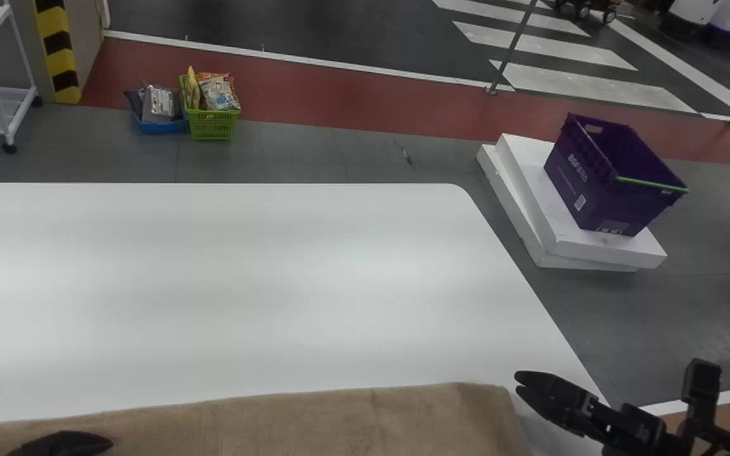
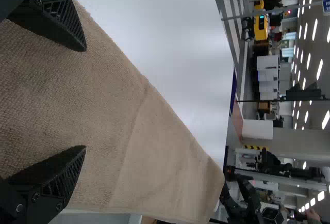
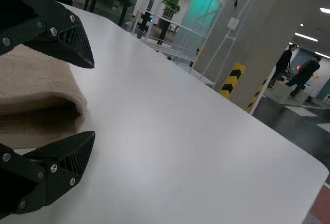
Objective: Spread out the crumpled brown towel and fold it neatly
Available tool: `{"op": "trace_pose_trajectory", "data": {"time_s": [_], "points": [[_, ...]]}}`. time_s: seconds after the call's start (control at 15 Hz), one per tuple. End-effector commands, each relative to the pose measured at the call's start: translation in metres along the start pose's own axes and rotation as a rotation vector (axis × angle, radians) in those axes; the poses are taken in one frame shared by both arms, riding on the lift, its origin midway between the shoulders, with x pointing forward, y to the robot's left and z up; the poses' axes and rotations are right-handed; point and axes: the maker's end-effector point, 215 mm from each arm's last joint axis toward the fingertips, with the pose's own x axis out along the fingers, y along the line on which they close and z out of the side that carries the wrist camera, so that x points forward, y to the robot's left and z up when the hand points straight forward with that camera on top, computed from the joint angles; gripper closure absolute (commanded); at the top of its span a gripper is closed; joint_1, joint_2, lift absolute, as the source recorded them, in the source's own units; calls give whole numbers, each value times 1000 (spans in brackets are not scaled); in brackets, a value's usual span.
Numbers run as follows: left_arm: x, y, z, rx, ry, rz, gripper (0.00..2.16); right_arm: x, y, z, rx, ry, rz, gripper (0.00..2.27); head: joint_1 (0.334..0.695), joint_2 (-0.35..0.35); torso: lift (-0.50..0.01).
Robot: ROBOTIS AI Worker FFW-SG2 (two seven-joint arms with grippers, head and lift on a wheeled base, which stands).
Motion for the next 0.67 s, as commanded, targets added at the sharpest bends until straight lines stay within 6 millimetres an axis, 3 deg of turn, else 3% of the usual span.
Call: {"op": "trace_pose_trajectory", "data": {"time_s": [0.0, 0.13, 0.33, 0.6], "points": [[1, 1, 0, -2, -1, 2, 161, 1, 0, -8, 1, 18, 3, 448, 695, -350, -128], [1, 1, -1, -4, -2, 3, 161, 15, 4, -14, -7, 52, 15, 448, 695, -350, -128], [1, 1, 0, -2, -1, 5, 161, 30, 8, -7, -2, 53, 36, 448, 695, -350, -128], [-1, 1, -1, -3, 1, 8, 161, 29, 10, -11, 28, 61, 38, 448, 695, -350, -128]]}}
